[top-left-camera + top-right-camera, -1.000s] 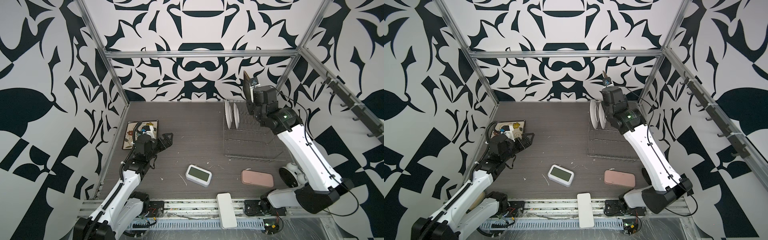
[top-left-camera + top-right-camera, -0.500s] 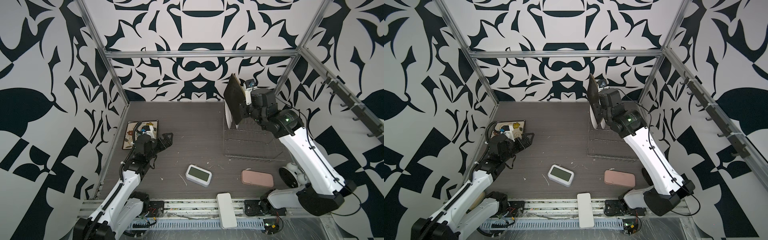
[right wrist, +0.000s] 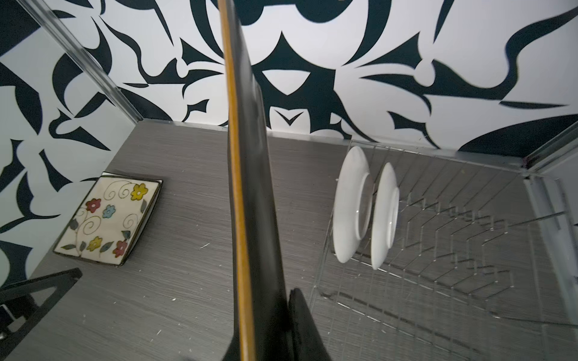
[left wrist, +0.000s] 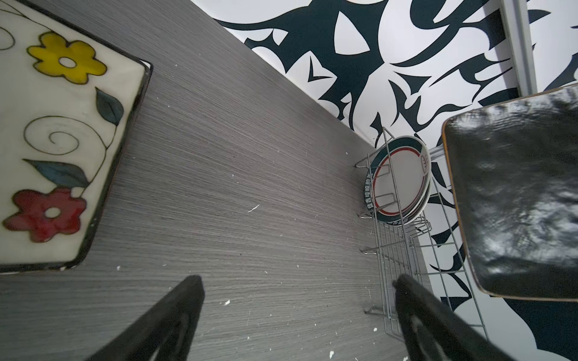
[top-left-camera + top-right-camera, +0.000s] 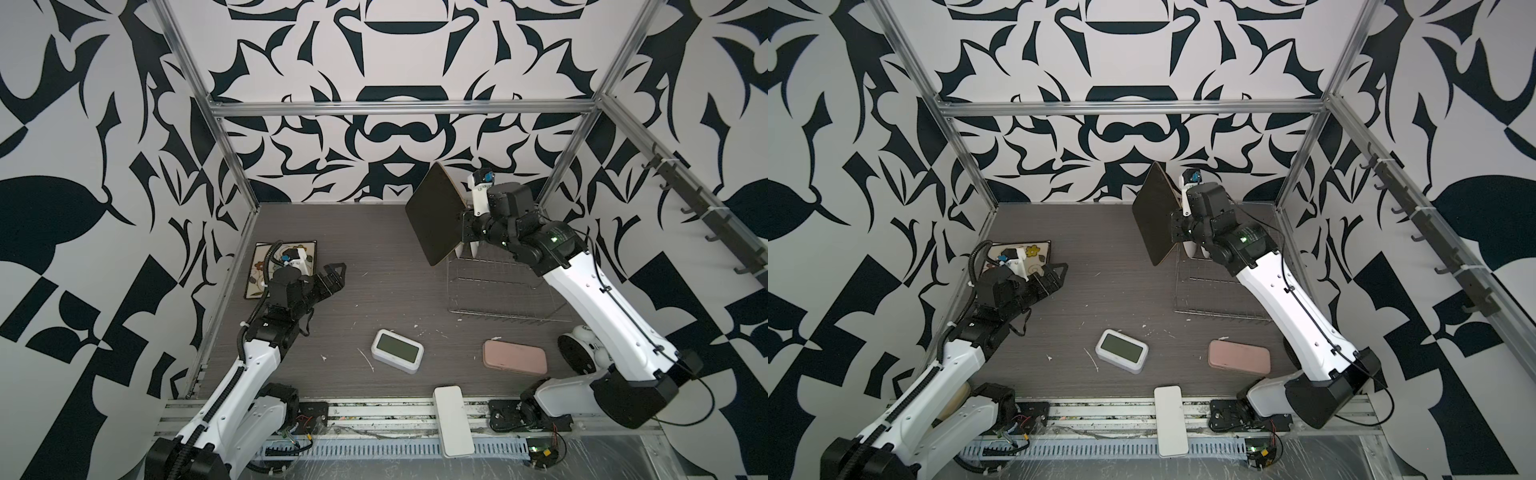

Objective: Unload the plates from the dish rack
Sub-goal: 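Swing the dark plate toward the left gripper while the left gripper reaches toward it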

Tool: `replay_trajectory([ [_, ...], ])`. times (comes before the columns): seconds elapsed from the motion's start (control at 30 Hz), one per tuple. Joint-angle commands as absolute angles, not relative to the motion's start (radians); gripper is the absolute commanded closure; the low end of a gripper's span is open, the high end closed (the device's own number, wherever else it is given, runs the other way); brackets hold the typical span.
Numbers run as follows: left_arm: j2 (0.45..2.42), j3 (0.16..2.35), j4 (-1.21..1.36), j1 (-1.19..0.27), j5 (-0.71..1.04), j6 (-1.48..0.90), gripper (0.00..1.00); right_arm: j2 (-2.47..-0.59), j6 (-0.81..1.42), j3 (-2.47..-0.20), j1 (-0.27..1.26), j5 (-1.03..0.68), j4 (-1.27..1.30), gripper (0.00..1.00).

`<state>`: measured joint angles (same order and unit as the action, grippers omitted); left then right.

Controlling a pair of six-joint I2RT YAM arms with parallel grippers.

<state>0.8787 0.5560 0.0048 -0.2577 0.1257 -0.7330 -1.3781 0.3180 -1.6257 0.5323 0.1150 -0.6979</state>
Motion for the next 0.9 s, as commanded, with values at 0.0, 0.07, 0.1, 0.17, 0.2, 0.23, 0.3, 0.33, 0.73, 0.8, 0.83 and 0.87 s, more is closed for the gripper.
replay_trajectory([
  [0.0, 0.889, 0.597, -0.015, -0.261, 0.153, -0.746, 0.01, -1.348, 0.452, -1.608, 0.528, 0.033, -0.395, 1.00],
  [0.07, 0.898, 0.608, -0.023, -0.261, 0.165, -0.751, 0.01, -1.348, 0.501, -1.565, 0.524, -0.001, -0.346, 1.00],
  [0.1, 0.902, 0.614, -0.027, -0.261, 0.171, -0.754, 0.00, -1.347, 0.525, -1.542, 0.520, -0.019, -0.321, 1.00],
  [0.17, 0.903, 0.621, -0.033, -0.261, 0.176, -0.759, 0.01, -1.351, 0.571, -1.504, 0.513, -0.059, -0.278, 1.00],
  [0.2, 0.903, 0.624, -0.035, -0.261, 0.178, -0.763, 0.01, -1.354, 0.598, -1.486, 0.509, -0.084, -0.255, 1.00],
  [0.23, 0.902, 0.626, -0.039, -0.261, 0.179, -0.768, 0.01, -1.357, 0.621, -1.468, 0.504, -0.101, -0.235, 1.00],
  [0.3, 0.903, 0.633, -0.047, -0.261, 0.187, -0.781, 0.01, -1.361, 0.670, -1.431, 0.495, -0.151, -0.184, 1.00],
  [0.33, 0.904, 0.636, -0.048, -0.261, 0.194, -0.793, 0.01, -1.362, 0.693, -1.413, 0.491, -0.166, -0.162, 1.00],
  [0.73, 0.975, 0.723, -0.074, -0.261, 0.288, -0.933, 0.01, -1.370, 1.064, -1.168, 0.469, -0.180, 0.247, 1.00],
  [0.8, 0.969, 0.728, -0.064, -0.261, 0.280, -0.946, 0.01, -1.370, 1.111, -1.124, 0.470, -0.153, 0.336, 1.00],
  [0.83, 0.967, 0.732, -0.060, -0.261, 0.278, -0.952, 0.00, -1.371, 1.130, -1.108, 0.470, -0.143, 0.368, 1.00],
  [0.87, 0.965, 0.736, -0.055, -0.261, 0.275, -0.959, 0.01, -1.373, 1.146, -1.094, 0.472, -0.133, 0.403, 1.00],
])
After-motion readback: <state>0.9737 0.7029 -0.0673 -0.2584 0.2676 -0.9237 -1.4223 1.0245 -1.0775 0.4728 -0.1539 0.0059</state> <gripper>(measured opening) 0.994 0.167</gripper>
